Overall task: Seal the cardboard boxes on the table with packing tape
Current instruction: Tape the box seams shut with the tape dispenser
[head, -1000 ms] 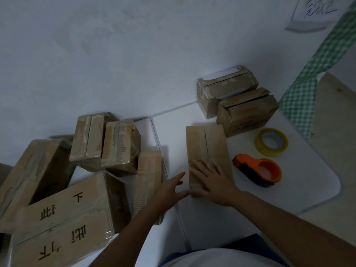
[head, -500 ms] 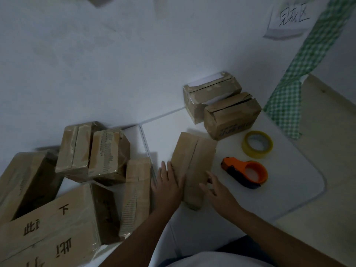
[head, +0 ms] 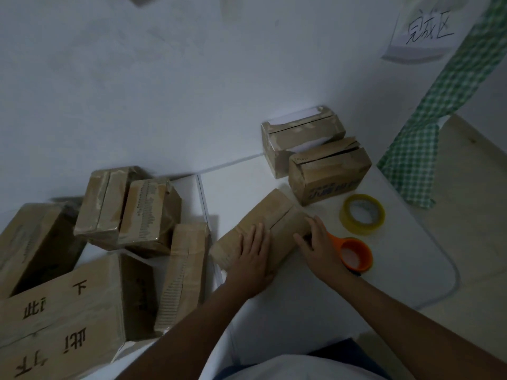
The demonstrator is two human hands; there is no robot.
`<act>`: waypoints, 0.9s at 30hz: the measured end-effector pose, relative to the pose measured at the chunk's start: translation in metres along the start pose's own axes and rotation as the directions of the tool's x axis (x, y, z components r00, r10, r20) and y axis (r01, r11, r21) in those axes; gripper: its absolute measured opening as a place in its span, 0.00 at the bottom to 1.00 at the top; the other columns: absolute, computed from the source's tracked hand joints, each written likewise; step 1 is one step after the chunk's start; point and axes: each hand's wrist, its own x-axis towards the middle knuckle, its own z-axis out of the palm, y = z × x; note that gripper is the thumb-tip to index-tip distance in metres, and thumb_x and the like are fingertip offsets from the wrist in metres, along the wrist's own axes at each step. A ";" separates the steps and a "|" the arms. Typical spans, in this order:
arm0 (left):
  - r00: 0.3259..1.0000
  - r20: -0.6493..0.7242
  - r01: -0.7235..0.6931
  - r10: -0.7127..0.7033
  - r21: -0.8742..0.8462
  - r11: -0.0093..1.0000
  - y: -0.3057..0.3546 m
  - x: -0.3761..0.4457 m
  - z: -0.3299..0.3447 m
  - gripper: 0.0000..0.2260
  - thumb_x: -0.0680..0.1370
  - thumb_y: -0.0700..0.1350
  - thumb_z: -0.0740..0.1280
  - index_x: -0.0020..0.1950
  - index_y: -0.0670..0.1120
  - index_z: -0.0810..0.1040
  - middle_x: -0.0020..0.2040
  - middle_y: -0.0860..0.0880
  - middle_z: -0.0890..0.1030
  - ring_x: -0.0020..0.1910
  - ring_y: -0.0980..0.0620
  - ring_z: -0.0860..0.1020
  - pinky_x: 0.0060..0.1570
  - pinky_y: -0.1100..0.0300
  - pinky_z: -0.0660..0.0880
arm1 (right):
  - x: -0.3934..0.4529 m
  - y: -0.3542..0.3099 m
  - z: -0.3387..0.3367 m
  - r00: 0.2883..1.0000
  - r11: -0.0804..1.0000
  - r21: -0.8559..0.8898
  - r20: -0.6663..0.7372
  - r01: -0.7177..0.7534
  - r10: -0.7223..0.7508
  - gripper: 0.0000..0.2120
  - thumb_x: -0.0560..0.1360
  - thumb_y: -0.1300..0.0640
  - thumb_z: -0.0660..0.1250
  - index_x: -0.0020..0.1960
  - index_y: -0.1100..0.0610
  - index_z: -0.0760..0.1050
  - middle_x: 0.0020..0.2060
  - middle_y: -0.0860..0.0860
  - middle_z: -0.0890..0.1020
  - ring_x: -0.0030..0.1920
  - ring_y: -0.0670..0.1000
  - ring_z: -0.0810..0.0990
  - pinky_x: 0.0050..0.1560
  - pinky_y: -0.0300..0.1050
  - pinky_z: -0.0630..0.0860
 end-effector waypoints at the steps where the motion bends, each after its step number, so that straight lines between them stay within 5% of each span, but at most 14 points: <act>1: 1.000 0.005 -0.015 0.015 0.037 0.999 -0.009 0.002 -0.004 0.46 0.78 0.60 0.63 0.77 0.45 0.30 0.78 0.43 0.31 0.77 0.42 0.32 0.75 0.42 0.33 | 0.001 0.001 -0.001 1.000 1.000 -0.007 0.019 -0.002 0.002 0.29 0.81 0.49 0.61 0.76 0.60 0.57 0.76 0.56 0.59 0.76 0.53 0.58 0.74 0.49 0.59; 6: 1.000 -0.018 -0.021 0.023 0.137 0.990 -0.059 0.005 -0.028 0.42 0.78 0.45 0.65 0.80 0.51 0.36 0.80 0.48 0.33 0.77 0.40 0.31 0.67 0.47 0.22 | -0.016 0.007 0.005 0.999 0.999 0.005 0.030 0.032 -0.032 0.18 0.80 0.48 0.62 0.66 0.56 0.69 0.58 0.50 0.73 0.60 0.50 0.73 0.59 0.41 0.70; 10: 0.999 0.045 0.024 -0.023 -0.015 1.000 -0.045 -0.005 -0.019 0.41 0.79 0.58 0.62 0.80 0.55 0.36 0.79 0.51 0.31 0.77 0.42 0.32 0.72 0.42 0.32 | -0.007 0.003 0.003 1.000 0.998 0.070 0.005 0.006 -0.007 0.19 0.80 0.49 0.62 0.69 0.56 0.68 0.60 0.51 0.73 0.58 0.49 0.74 0.56 0.41 0.71; 13: 0.997 0.062 0.056 -0.052 -0.062 0.997 -0.028 -0.010 -0.012 0.39 0.80 0.63 0.57 0.79 0.54 0.35 0.79 0.52 0.32 0.76 0.42 0.30 0.71 0.41 0.31 | 0.007 -0.004 -0.001 0.993 0.988 0.122 0.090 -0.093 0.082 0.25 0.81 0.48 0.61 0.74 0.58 0.62 0.67 0.54 0.72 0.65 0.52 0.73 0.61 0.45 0.71; 15: 0.995 0.075 0.070 -0.063 -0.084 0.994 -0.024 -0.010 -0.012 0.38 0.80 0.65 0.54 0.79 0.54 0.35 0.79 0.53 0.32 0.76 0.42 0.29 0.73 0.39 0.32 | 0.008 -0.004 -0.001 0.984 0.976 0.159 0.120 -0.148 0.129 0.25 0.81 0.48 0.61 0.74 0.57 0.62 0.66 0.55 0.74 0.61 0.51 0.75 0.56 0.41 0.71; 19: 0.999 0.039 0.019 -0.014 -0.130 0.991 -0.020 -0.005 -0.013 0.33 0.80 0.66 0.50 0.81 0.54 0.44 0.81 0.52 0.40 0.77 0.44 0.32 0.74 0.40 0.31 | -0.014 0.006 0.001 0.987 0.981 0.116 -0.018 -0.158 0.161 0.21 0.80 0.48 0.62 0.69 0.56 0.67 0.55 0.54 0.80 0.52 0.50 0.79 0.49 0.44 0.75; 23: 0.996 -0.012 -0.089 0.088 -0.172 0.981 -0.015 -0.004 -0.012 0.30 0.80 0.67 0.48 0.79 0.55 0.57 0.79 0.54 0.54 0.79 0.47 0.39 0.75 0.40 0.35 | -0.040 0.016 0.001 0.981 0.967 0.166 0.040 -0.192 0.188 0.13 0.80 0.49 0.61 0.63 0.48 0.66 0.36 0.51 0.82 0.34 0.48 0.82 0.38 0.52 0.80; 27: 0.994 -0.087 -0.083 0.061 -0.273 0.959 -0.021 -0.005 -0.017 0.25 0.83 0.61 0.52 0.77 0.53 0.62 0.79 0.55 0.58 0.80 0.50 0.45 0.77 0.44 0.36 | -0.026 0.014 -0.004 0.984 0.997 0.037 -0.159 -0.070 0.075 0.11 0.80 0.53 0.63 0.61 0.53 0.68 0.47 0.50 0.76 0.46 0.52 0.77 0.43 0.47 0.73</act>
